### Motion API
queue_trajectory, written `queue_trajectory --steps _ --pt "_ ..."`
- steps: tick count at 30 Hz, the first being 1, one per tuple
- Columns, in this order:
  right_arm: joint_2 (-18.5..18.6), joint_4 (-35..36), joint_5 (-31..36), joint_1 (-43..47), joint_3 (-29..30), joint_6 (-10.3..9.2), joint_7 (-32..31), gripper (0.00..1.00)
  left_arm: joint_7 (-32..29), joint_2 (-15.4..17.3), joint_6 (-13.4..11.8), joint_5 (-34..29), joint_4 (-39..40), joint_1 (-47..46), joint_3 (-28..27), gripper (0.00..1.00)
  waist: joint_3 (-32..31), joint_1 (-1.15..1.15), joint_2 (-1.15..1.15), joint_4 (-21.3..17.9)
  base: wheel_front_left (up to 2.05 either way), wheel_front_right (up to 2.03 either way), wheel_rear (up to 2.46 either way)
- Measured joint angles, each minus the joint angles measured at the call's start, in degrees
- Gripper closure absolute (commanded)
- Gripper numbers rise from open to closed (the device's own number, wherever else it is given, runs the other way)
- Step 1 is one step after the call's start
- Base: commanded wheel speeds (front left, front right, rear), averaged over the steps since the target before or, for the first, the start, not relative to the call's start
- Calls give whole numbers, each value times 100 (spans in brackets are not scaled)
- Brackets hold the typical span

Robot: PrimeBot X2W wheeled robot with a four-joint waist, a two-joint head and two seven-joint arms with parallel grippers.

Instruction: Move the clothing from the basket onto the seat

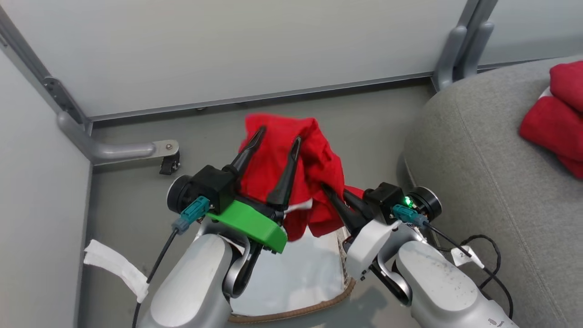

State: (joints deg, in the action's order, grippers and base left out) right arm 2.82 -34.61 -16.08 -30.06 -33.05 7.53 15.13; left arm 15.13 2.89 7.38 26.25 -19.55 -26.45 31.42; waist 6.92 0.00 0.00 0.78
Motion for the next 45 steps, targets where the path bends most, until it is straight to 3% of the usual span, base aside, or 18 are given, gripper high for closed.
queue_trajectory --steps 9,19,27,34,39,45 --pt "5 508 -78 308 13 0 0 100 -1 5 0 -312 -316 280 -318 0 -57 0 0 -800 0 0 0" --pt "10 950 -114 682 148 0 0 100 -1 81 0 -548 -355 636 -539 0 -136 0 0 -2101 0 0 0" --pt "13 1381 132 992 966 0 0 100 -1 37 1 -422 -494 459 20 0 -104 0 0 -2955 0 0 0" --pt "15 1875 347 1041 1585 0 0 100 -1 49 1 -200 -584 316 315 0 93 0 0 -3224 2 2 2" --pt "29 2229 608 435 1976 0 -2 100 -1 165 1 -166 -525 319 356 0 261 0 0 -3256 0 0 0" --pt "682 2302 876 -983 2147 0 -3 100 -1 325 1 -223 -403 343 238 0 527 0 1 -3251 0 0 0"
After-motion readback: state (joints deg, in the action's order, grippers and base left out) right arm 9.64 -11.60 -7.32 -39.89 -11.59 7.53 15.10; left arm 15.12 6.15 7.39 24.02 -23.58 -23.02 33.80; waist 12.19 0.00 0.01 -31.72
